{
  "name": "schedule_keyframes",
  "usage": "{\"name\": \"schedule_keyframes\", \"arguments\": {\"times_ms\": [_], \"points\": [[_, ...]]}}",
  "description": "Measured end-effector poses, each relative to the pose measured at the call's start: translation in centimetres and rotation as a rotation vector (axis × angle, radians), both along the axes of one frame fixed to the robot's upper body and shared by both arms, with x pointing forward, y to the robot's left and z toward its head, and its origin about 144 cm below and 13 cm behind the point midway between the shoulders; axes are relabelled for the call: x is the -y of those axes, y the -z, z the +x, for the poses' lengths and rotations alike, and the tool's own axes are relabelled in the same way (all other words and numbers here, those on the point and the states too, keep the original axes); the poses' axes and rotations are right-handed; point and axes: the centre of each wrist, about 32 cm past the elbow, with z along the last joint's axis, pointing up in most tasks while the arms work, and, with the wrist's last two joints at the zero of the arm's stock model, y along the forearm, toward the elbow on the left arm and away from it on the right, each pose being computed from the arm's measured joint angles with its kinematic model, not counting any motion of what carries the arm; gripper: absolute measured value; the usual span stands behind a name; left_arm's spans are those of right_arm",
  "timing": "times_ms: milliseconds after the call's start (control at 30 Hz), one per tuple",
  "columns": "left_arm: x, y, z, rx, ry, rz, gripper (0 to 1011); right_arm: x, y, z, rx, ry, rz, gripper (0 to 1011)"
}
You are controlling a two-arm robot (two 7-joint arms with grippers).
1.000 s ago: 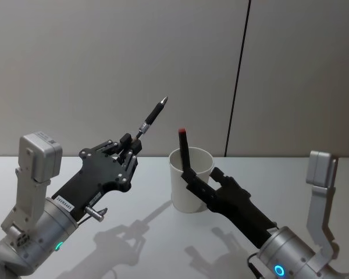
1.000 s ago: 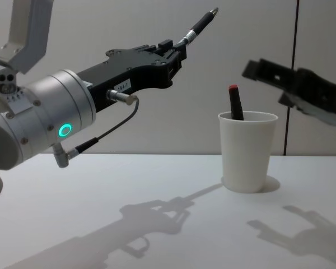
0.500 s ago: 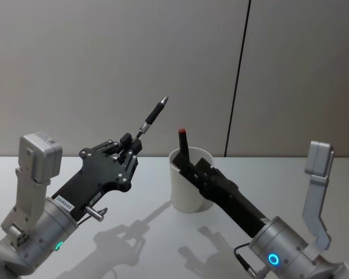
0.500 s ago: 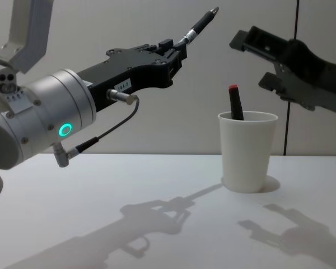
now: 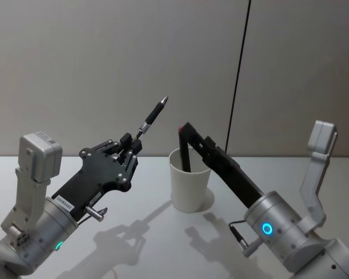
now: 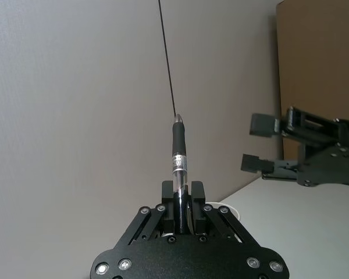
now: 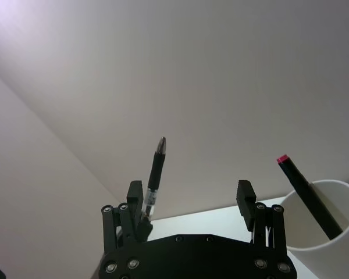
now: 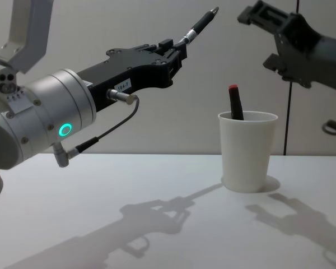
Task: Place the pen into the pen holder.
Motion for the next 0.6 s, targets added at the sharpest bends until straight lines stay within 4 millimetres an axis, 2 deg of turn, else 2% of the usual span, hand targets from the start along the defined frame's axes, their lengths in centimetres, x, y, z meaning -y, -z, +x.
{"name": "schedule_keyframes", "arguments": {"times_ms": [600], "points": [[0.0,0.0,0.0,0.0,0.0,0.0,180,-1.1,-3.1,1.8,-0.036,-0.095,0.062,1001]]}}
